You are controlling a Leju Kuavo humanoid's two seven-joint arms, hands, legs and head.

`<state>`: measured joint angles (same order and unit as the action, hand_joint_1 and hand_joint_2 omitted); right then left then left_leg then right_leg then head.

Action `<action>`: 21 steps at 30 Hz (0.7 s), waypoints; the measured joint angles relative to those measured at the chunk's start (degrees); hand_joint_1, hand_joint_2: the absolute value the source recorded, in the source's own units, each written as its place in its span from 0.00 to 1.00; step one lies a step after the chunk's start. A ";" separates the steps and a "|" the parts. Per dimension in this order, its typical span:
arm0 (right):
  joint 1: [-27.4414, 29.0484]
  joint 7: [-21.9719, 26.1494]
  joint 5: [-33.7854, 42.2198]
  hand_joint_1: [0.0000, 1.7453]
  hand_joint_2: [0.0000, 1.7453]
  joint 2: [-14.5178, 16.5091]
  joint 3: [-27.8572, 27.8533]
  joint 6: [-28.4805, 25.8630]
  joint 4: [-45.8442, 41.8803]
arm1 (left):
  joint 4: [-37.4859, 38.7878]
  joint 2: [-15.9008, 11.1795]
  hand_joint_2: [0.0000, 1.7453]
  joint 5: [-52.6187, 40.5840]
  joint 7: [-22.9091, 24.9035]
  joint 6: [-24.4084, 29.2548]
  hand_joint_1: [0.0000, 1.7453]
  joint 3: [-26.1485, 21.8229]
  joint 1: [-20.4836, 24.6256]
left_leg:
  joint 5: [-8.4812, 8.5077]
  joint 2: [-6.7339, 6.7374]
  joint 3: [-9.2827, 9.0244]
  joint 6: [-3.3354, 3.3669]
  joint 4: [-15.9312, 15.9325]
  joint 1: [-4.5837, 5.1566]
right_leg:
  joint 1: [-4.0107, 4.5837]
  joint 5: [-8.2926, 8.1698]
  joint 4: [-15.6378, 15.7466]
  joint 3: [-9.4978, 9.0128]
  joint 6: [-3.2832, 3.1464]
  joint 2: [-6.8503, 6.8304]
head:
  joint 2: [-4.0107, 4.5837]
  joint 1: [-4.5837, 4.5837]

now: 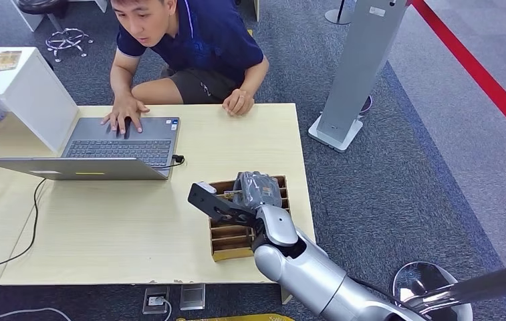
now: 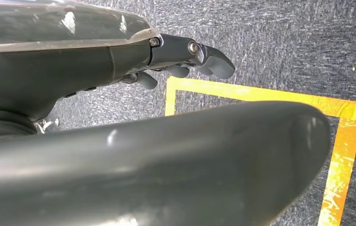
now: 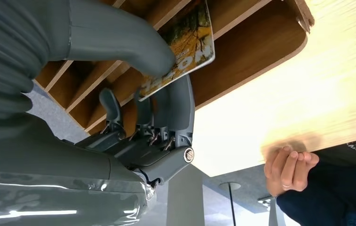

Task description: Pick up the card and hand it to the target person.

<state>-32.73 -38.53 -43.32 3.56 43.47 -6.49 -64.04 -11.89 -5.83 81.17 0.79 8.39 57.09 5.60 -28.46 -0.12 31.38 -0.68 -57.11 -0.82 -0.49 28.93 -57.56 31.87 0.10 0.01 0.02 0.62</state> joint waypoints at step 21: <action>0.72 2.50 -0.90 0.86 1.00 -0.13 -0.14 -2.56 -0.81 | 0.00 0.05 0.00 -0.62 -0.31 0.66 0.00 0.42 -0.01 | 0.00 0.00 -0.02 0.00 0.00 0.00 | 0.00 0.00 0.00 -0.01 0.00 0.00 | 0.00 -0.01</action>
<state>-32.00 -36.03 -44.22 3.43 43.34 -9.05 -64.85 -11.89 -5.78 80.55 0.48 9.05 57.51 5.59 -28.46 -0.12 31.36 -0.68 -57.11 -0.82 -0.49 28.92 -57.56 31.86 0.10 0.01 0.02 0.61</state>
